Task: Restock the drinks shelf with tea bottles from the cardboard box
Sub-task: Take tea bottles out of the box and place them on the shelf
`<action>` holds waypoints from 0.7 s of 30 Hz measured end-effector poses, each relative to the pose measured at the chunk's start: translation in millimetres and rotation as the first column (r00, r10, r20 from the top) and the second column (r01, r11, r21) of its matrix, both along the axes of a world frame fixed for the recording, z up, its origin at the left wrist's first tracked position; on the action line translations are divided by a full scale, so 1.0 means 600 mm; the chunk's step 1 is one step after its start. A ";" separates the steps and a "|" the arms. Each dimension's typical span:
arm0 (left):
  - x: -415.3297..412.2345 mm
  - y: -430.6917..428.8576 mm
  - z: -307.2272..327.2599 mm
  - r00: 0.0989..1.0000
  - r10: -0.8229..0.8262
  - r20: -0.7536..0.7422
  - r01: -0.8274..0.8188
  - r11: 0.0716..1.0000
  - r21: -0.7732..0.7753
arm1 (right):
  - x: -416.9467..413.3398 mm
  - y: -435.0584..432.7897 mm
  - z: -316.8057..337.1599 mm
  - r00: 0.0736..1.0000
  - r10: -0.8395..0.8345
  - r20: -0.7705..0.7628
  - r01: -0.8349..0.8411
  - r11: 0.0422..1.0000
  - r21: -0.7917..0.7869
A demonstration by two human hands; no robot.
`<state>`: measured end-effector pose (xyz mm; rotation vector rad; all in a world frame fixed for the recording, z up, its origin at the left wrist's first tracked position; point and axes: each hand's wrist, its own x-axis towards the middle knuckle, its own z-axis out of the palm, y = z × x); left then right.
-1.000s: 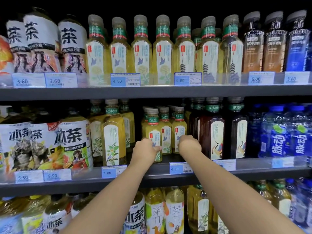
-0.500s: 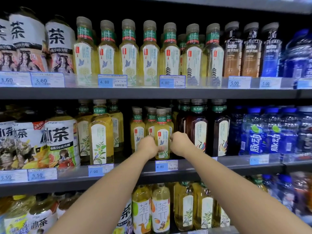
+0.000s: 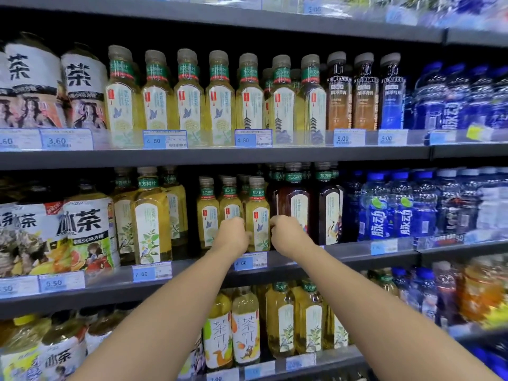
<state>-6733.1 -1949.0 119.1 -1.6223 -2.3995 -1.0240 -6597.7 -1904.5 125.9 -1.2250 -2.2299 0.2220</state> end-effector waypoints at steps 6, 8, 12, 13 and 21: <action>0.021 -0.107 -0.048 0.928 -0.002 -0.373 0.102 0.963 0.249 | 0.040 -0.078 -0.045 0.994 0.042 -0.100 -0.029 0.992 0.124; 0.029 -0.134 -0.077 0.877 -0.021 -0.480 0.141 0.966 0.216 | 0.055 -0.106 -0.069 0.993 0.064 -0.102 -0.053 0.993 0.110; 0.053 -0.191 -0.149 0.845 -0.085 -0.527 0.181 0.974 0.133 | 0.079 -0.149 -0.135 0.993 0.076 -0.086 -0.066 0.992 0.111; 0.060 -0.207 -0.175 0.845 -0.104 -0.525 0.193 0.974 0.118 | 0.084 -0.160 -0.161 0.995 0.068 -0.079 -0.060 0.993 0.102; 0.073 -0.304 -0.492 0.904 -0.249 -0.347 0.224 0.968 -0.111 | 0.113 -0.257 -0.469 0.997 0.075 0.031 -0.068 0.980 -0.189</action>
